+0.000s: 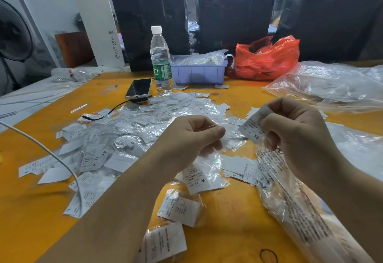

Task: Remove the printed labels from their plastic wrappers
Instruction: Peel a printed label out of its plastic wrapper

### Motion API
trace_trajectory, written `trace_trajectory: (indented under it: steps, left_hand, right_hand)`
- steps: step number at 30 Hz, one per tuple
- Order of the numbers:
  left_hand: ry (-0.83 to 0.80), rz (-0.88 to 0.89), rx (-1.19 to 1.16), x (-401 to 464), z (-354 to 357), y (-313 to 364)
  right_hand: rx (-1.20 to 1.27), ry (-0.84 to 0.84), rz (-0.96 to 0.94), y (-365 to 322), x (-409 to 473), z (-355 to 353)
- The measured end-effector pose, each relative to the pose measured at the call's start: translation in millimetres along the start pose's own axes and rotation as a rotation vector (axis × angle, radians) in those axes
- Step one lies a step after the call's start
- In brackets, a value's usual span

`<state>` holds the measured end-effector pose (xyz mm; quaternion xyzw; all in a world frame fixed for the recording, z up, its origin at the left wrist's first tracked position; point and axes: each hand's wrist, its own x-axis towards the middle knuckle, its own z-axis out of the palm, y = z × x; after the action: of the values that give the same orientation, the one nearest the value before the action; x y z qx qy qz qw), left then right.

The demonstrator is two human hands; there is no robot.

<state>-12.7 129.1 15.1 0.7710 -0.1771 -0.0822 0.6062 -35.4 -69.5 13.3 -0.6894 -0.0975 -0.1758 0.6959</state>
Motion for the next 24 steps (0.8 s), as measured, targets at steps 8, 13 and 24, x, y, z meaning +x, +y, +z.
trace_trajectory:
  steps: [8,13,24]
  left_hand:
    - [-0.044,-0.018,-0.022,-0.4,2.4,1.8]
    - [-0.076,-0.025,0.012,-1.5,4.9,2.4]
    - [-0.105,-0.012,0.007,-3.0,4.9,4.0]
  right_hand:
    - [0.028,-0.105,0.09,0.1,-1.0,4.1]
    - [0.083,-0.139,0.1,1.7,0.4,1.3]
    - [0.03,-0.172,0.056,3.3,-1.2,2.8]
